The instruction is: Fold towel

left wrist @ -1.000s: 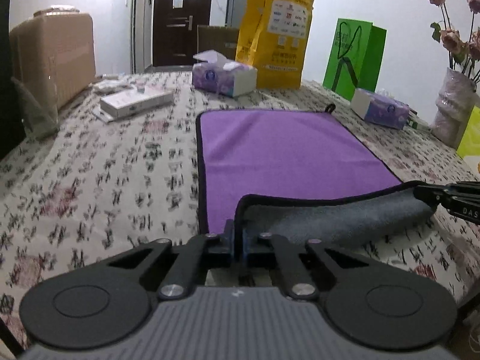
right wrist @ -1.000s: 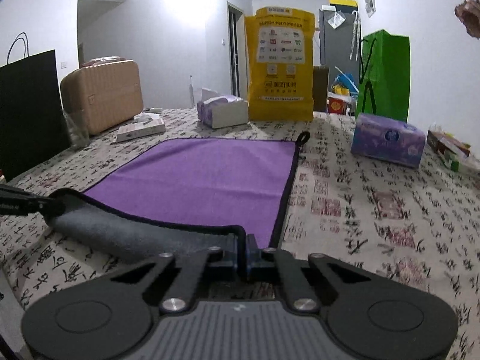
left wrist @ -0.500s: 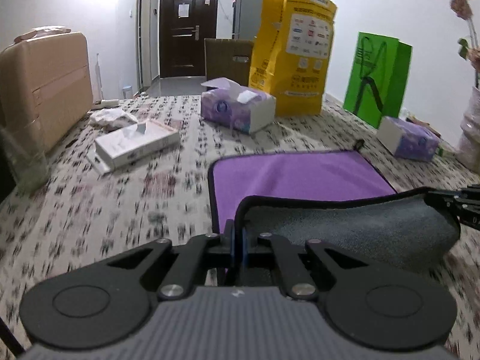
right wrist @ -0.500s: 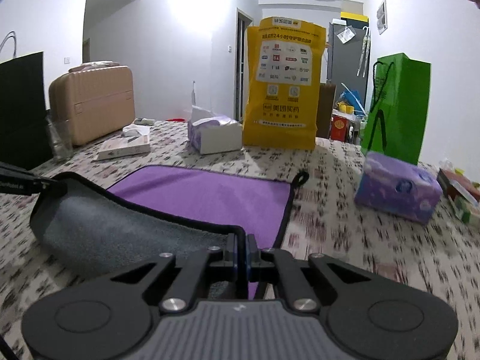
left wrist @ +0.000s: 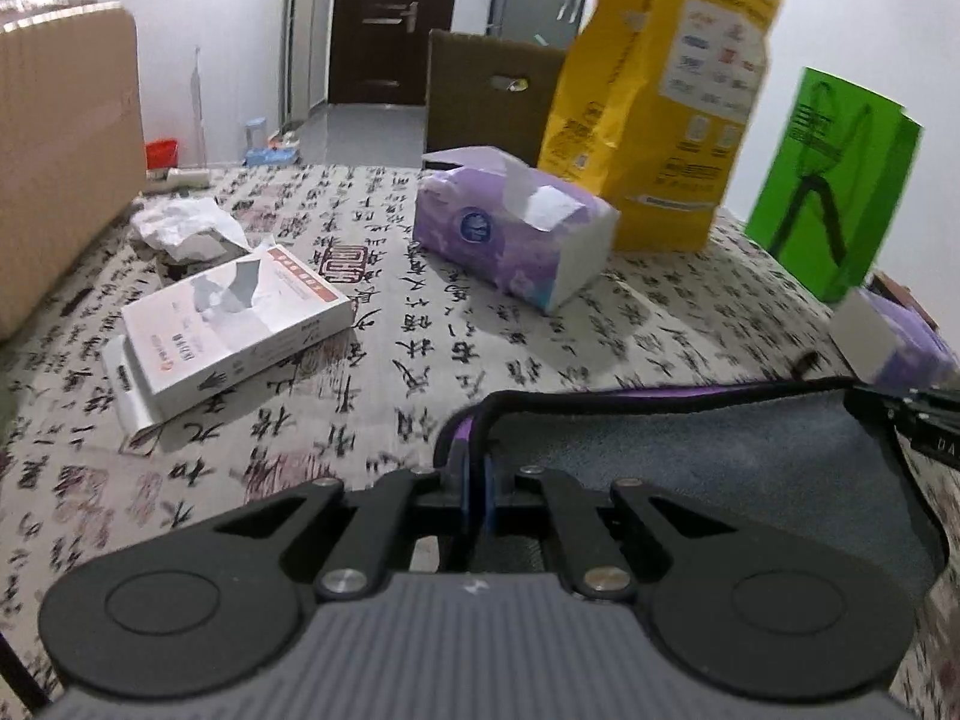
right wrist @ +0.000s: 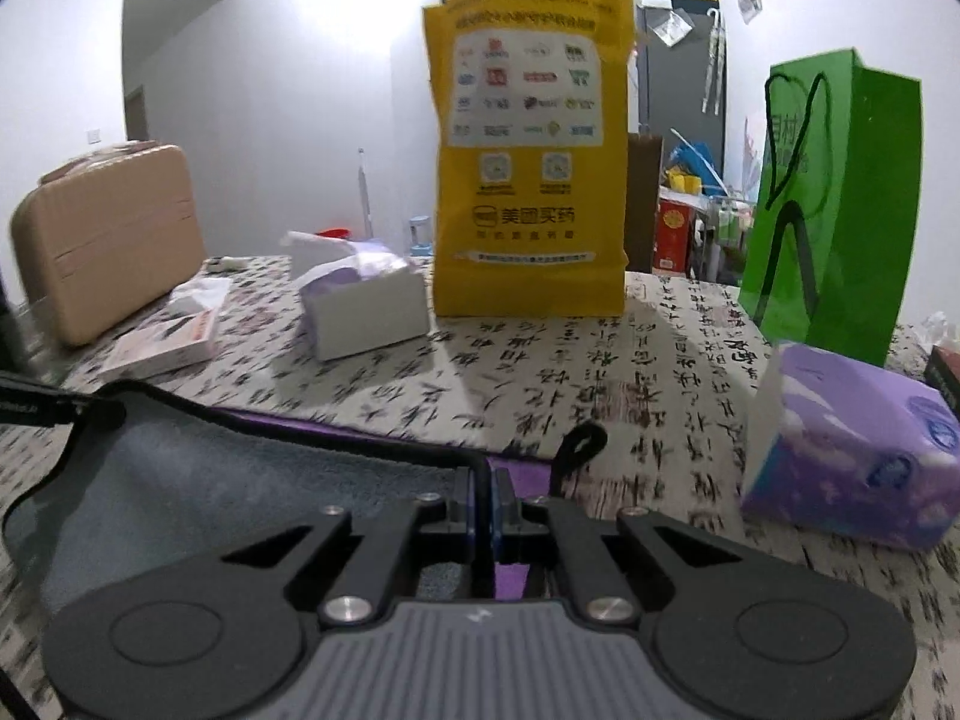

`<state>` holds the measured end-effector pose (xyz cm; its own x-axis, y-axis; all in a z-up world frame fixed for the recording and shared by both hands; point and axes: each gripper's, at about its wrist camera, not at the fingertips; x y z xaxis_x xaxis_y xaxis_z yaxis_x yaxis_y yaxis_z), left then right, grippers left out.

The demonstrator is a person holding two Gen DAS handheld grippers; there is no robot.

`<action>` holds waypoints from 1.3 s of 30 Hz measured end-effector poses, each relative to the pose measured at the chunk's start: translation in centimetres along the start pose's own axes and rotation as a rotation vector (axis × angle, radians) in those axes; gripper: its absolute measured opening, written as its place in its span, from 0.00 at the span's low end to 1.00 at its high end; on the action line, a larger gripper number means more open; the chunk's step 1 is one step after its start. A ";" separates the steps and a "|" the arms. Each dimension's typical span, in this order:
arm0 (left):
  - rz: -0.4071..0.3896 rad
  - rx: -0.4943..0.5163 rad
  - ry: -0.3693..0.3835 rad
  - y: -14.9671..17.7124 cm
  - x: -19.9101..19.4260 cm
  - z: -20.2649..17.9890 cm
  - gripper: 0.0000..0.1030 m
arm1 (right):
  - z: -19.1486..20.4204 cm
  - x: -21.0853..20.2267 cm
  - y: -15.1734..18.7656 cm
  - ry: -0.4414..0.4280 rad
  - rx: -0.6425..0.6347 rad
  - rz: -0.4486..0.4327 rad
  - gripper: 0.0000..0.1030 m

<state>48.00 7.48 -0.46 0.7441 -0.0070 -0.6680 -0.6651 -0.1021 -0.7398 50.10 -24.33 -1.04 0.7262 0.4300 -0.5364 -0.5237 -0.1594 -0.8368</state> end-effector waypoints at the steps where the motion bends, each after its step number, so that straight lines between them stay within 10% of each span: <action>1: 0.004 0.001 0.000 -0.3 0.7 0.0 0.05 | -0.2 0.7 -0.2 0.006 0.004 0.004 0.05; 12: 0.021 0.013 -0.026 -1.4 4.3 0.4 0.08 | -1.3 5.3 -0.3 0.048 0.036 0.061 0.07; 17: 0.019 0.004 -0.064 -0.6 4.2 1.1 0.47 | -1.5 5.0 -0.4 0.098 0.037 0.066 0.33; 23: -0.016 0.030 -0.067 -0.5 1.2 1.3 0.70 | -2.0 2.1 -1.6 0.123 0.044 0.015 0.38; 39: -0.094 0.081 -0.052 2.2 -9.0 0.2 0.92 | 1.7 -7.4 -1.0 0.114 0.008 -0.036 0.77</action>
<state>39.82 7.57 3.96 0.8004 0.0503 -0.5974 -0.5973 -0.0192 -0.8018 44.49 -25.83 4.01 0.7903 0.3311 -0.5155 -0.4998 -0.1384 -0.8550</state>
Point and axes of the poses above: each gripper's, at about its wrist camera, not at the fingertips, and x roughly the way its jaws point, z to its left, y to its underside, and after that the axes turned 4 degrees about -y, right-handed
